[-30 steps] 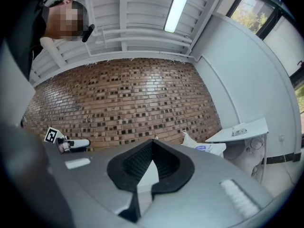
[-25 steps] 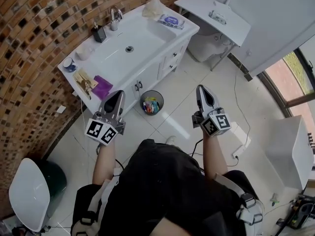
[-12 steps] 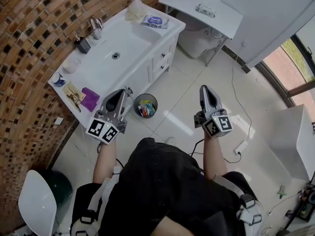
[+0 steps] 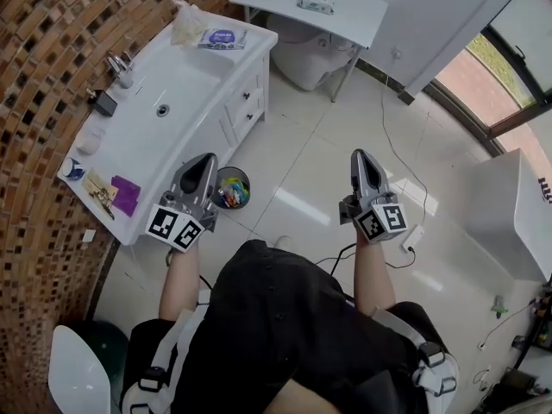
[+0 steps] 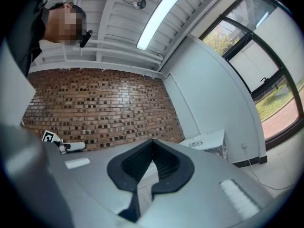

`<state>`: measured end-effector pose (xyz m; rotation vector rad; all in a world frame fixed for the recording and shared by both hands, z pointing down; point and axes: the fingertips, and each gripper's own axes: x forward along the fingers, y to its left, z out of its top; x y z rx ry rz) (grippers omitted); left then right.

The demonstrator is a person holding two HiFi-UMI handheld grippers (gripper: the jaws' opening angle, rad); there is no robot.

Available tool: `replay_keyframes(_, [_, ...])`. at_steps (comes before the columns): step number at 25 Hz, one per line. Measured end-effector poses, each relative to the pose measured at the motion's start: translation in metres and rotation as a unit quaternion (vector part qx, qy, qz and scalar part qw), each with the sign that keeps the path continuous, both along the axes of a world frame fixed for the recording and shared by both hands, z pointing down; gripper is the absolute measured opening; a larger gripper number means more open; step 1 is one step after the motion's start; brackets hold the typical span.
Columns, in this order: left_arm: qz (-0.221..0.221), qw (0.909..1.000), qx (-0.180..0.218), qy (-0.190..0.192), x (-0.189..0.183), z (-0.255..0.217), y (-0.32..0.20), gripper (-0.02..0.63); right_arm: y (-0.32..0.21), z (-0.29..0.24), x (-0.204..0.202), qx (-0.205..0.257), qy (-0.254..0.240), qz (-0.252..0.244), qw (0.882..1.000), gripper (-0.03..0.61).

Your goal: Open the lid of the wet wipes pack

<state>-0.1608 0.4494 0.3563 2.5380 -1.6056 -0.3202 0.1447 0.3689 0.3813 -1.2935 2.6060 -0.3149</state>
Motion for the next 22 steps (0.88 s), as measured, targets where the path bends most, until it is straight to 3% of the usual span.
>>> replay_keyframes(8, [0.053,0.9985,-0.006,-0.010,0.070,0.006,-0.033,-0.002,-0.002,0.015,0.074,-0.006,0.023,0.041,0.999,0.005])
replay_keyframes(13, [0.085,0.9961,-0.017,-0.015,0.094,0.015,-0.052,-0.002,-0.003,0.012,0.098,-0.006,0.017,0.066,0.998,0.005])
replay_keyframes(22, [0.132,0.9913,0.000,-0.005,0.126,0.013,-0.113,-0.002,-0.031,0.013,0.121,-0.011,0.020,0.100,0.995,0.005])
